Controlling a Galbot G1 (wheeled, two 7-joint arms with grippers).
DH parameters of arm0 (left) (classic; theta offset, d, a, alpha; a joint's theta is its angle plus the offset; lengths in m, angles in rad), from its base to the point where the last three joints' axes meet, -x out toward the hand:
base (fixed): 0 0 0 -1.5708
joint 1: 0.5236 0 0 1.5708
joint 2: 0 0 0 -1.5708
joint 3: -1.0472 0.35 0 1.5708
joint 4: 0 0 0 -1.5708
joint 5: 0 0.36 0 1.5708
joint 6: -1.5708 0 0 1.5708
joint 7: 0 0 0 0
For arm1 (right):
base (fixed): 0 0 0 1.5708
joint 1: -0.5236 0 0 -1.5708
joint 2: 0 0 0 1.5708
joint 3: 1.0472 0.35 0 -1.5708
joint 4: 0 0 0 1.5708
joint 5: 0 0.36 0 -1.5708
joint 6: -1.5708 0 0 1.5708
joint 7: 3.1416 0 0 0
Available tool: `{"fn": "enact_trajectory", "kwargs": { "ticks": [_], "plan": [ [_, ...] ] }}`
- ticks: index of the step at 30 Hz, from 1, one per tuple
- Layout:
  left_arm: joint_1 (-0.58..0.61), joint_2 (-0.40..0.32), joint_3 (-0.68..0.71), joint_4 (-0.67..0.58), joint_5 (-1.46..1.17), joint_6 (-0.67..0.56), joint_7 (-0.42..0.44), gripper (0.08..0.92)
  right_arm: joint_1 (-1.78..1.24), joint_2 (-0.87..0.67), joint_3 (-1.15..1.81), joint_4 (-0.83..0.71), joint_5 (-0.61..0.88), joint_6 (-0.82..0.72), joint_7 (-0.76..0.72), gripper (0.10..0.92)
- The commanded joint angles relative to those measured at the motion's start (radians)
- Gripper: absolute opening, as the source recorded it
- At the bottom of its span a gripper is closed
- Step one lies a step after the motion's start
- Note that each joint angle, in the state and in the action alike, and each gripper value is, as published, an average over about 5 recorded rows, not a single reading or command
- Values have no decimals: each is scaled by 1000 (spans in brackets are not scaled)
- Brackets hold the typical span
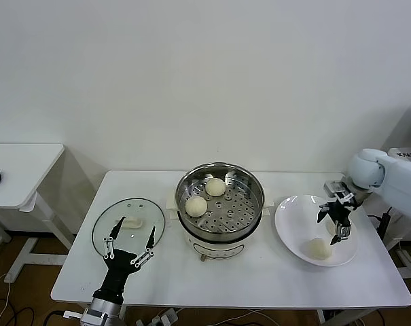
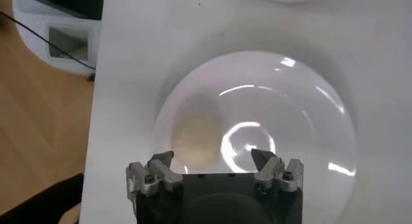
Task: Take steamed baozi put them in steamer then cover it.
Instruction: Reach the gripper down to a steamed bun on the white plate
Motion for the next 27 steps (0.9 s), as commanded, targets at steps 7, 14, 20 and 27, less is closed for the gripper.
{"fn": "enact_trajectory", "kwargs": {
  "ticks": [7,14,20,27],
  "plan": [
    [-1,-2,-6,6,0,-2,0,823,-161,19,101,-64,-35,8,37,823],
    [0,-1,-14,10,-2,-4,-1,823,-183,40,112,-88,-42,9,41,823],
    [-1,-1,-16,14,-3,-6,-1,823,-191,48,118,-96,-46,8,47,822],
    [-5,-2,-17,17,-3,-6,-3,823,-192,48,125,-95,-46,4,50,714]
  ]
}}
